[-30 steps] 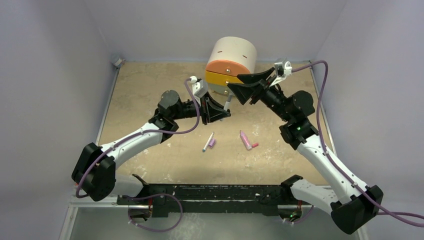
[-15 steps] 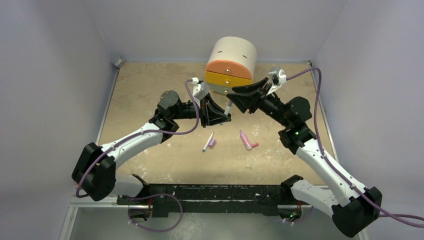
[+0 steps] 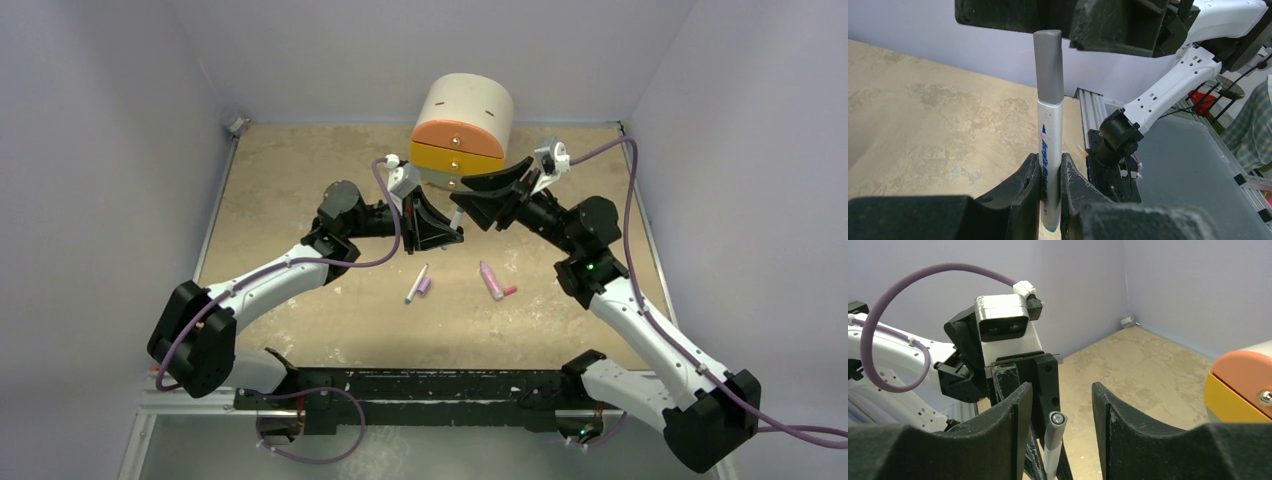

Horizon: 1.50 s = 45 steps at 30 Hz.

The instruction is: Insert the pens into the pen caps

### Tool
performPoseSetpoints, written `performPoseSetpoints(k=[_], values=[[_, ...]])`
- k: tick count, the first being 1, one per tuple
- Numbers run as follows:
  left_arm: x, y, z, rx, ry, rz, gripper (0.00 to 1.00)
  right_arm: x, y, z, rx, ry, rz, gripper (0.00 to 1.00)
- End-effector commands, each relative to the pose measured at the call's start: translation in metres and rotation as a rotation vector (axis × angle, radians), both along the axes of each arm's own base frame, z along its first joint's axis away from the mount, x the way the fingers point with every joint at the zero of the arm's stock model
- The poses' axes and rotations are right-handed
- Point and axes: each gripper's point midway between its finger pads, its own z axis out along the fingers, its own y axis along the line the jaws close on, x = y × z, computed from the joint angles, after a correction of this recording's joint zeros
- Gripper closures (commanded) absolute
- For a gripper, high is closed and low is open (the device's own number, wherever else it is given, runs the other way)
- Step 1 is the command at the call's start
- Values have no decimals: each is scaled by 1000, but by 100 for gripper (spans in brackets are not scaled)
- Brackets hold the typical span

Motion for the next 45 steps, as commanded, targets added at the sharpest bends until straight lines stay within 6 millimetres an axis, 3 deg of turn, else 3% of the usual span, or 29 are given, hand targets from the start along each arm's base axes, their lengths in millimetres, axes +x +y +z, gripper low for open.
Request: performPoseSetpoints(k=[1,8,17,32,35,38,45], values=[[1,0,32,-70,-82,-5,100,-3,0,7,14,-55,14,52],[2,0,29,-66,-82,-4,100,-1,2,-2,7,-44,18,56],[6,-1,29,-72,-79,21,100,-6,3,-3,20,-60,40,100],[-5,3,82,-252,-124,-66,100,-26,20,-37,-18,46,226,100],[-6,4,83,-223,-172,-62,100,-30,26,-46,-47,85,285,100],[6,2,70,-138,-185,-2,100,-27,27,-52,-77,104,281,100],[12,1,75,-128,-227,15,100,-32,31,-82,-148,200,336,100]])
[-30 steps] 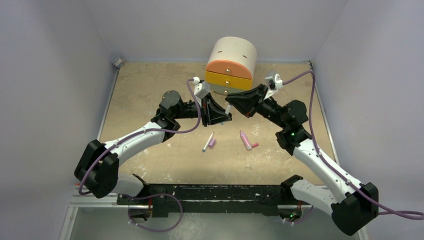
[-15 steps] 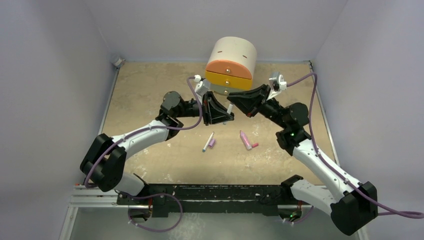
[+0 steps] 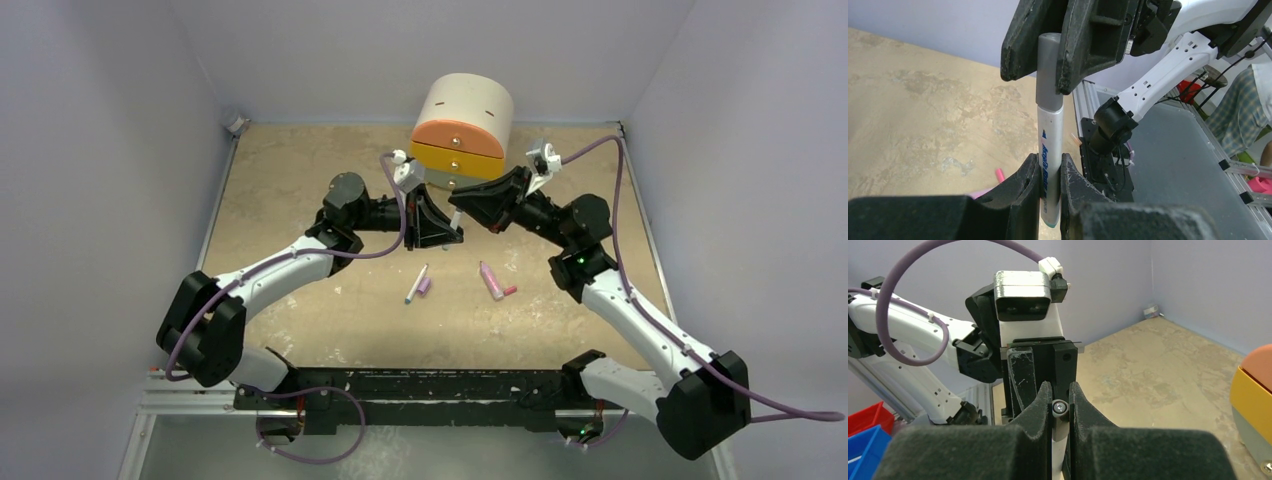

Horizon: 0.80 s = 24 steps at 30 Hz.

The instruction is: Insert the pens into the pen caps

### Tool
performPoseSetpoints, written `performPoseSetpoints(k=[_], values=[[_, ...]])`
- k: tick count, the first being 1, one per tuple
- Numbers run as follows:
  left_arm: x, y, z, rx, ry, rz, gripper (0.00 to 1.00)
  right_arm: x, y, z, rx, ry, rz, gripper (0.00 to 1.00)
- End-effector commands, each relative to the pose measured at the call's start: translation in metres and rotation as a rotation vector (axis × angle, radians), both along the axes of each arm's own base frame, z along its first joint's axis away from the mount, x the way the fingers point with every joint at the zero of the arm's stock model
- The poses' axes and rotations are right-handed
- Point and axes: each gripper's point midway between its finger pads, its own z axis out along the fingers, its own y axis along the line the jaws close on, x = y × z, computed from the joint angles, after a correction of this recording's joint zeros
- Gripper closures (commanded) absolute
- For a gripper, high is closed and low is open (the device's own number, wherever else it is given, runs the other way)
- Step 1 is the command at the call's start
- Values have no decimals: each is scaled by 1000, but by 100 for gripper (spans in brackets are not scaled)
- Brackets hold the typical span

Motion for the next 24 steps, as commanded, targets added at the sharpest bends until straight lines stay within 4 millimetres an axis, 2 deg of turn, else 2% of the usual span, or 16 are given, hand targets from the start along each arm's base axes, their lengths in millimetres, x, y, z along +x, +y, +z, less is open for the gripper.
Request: performPoseSetpoints(k=[1,14,24], values=[[10,4,81,-157,-251,81,100,-29,18,-59,-143,179,206,100],[18,16,117,-280,-260,136,100,-48,15,-103,-218,236,264,100],[22,16,131,-328,-280,146,100,-68,23,-136,-226,351,349,100]])
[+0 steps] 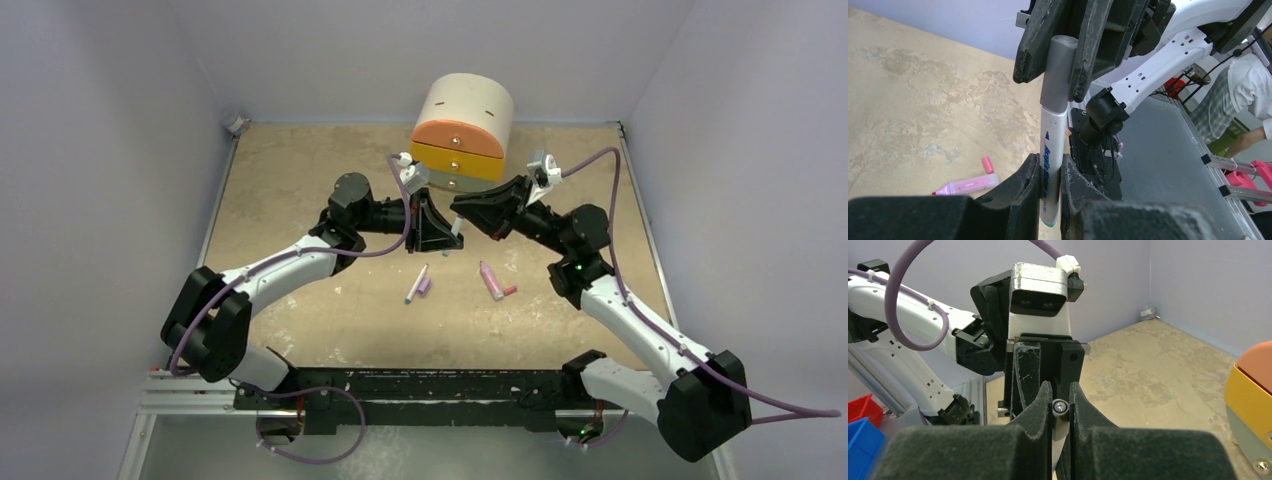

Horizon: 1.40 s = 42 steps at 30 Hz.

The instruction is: Insert the pens into the pen caps

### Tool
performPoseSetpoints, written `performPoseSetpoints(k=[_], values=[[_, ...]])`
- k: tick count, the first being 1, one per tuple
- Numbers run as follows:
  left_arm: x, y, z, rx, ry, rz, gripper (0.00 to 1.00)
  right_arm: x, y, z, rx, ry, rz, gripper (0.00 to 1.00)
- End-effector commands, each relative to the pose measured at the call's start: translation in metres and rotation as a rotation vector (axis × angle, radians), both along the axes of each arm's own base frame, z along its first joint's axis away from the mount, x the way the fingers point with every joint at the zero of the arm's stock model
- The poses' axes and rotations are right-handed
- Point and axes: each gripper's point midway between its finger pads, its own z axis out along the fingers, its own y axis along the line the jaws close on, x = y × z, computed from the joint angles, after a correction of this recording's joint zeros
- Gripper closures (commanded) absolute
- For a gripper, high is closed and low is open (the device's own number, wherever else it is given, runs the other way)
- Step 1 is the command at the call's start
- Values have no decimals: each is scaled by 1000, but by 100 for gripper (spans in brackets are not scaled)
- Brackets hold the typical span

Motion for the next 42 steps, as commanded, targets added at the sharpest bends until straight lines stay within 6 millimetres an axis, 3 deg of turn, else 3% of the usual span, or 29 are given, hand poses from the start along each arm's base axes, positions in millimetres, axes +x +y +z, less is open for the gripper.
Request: performPoseSetpoints(k=[1,16,26,31,42], values=[[24,16,145,-364,-356,178,100,-69,24,-112,-189,385,345,100],[27,25,163,-398,-394,192,100,-94,37,-147,-225,464,404,100],[21,37,175,-428,-418,183,100,-110,30,-180,-281,527,446,100],[21,38,175,-431,-424,188,100,-123,31,-174,-241,568,544,100],[22,41,178,-430,-440,190,100,-138,23,-207,-331,661,559,100]])
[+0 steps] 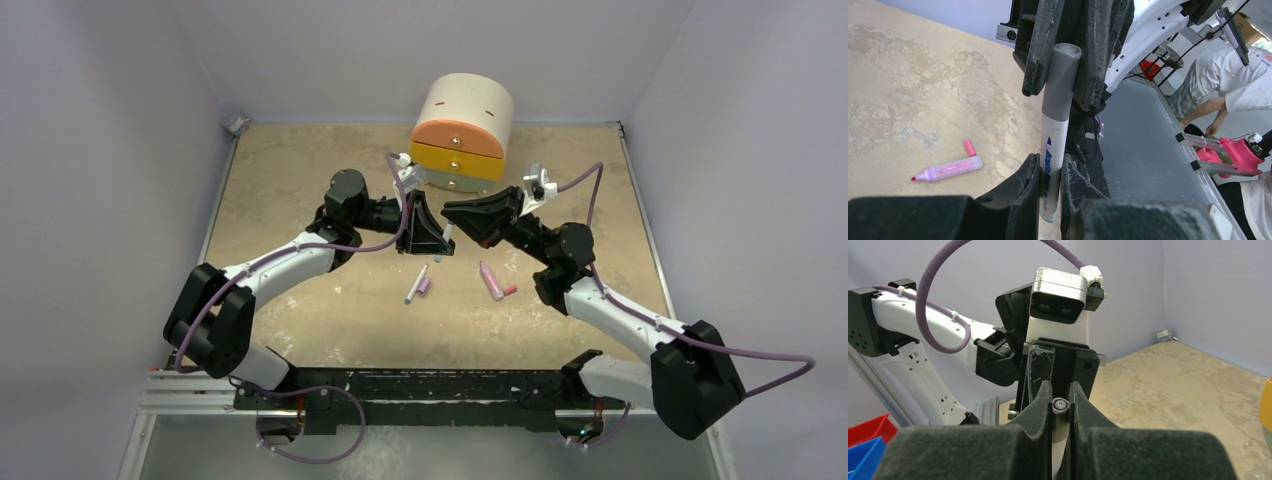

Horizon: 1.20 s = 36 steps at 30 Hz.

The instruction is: Insert the pens into the pen caps

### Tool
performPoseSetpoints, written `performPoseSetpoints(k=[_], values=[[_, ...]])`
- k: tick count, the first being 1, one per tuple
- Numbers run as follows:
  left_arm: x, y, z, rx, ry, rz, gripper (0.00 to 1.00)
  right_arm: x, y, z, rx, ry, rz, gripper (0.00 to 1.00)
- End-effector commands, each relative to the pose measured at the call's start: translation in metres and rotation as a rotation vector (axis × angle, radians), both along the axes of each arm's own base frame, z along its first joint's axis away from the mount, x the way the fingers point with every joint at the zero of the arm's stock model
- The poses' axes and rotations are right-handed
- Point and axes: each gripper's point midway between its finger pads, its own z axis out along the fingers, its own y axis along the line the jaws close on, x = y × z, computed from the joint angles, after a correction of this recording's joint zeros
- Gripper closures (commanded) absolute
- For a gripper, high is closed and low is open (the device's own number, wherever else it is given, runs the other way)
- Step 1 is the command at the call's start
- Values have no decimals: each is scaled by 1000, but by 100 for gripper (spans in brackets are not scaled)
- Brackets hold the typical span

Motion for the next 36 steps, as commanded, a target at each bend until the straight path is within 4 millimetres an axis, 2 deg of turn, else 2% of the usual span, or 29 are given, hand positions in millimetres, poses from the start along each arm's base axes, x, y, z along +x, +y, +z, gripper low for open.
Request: performPoseSetpoints(k=[1,6,10,12,15,18,21,23,27,29,32,34,36], values=[[29,27,187,-475,-473,298,100,-133,4,-182,-451,603,569,100],[30,28,188,-477,-474,303,100,-138,2,-188,-459,623,580,100],[30,26,183,-463,-468,285,100,-130,5,-175,-445,575,543,100],[29,22,174,-432,-453,255,100,-123,8,-159,-424,533,502,100],[24,18,154,-379,-423,196,100,-105,11,-124,-373,443,407,100],[13,16,131,-334,-386,138,100,-91,13,-81,-286,359,324,99],[2,15,117,-320,-368,119,100,-77,12,-46,-213,290,247,81],[1,14,105,-296,-357,130,100,-68,11,-33,-197,263,197,77],[6,10,78,-208,-340,147,100,-55,6,-12,-145,227,124,59],[7,8,67,-170,-330,146,100,-49,1,-4,-119,212,76,54],[27,7,45,-88,-282,251,100,-40,-11,5,-76,200,-16,52],[61,13,21,26,-249,429,100,-37,-20,9,-52,197,-75,52],[102,28,-4,149,-179,657,100,-32,-32,9,-38,210,-148,53]])
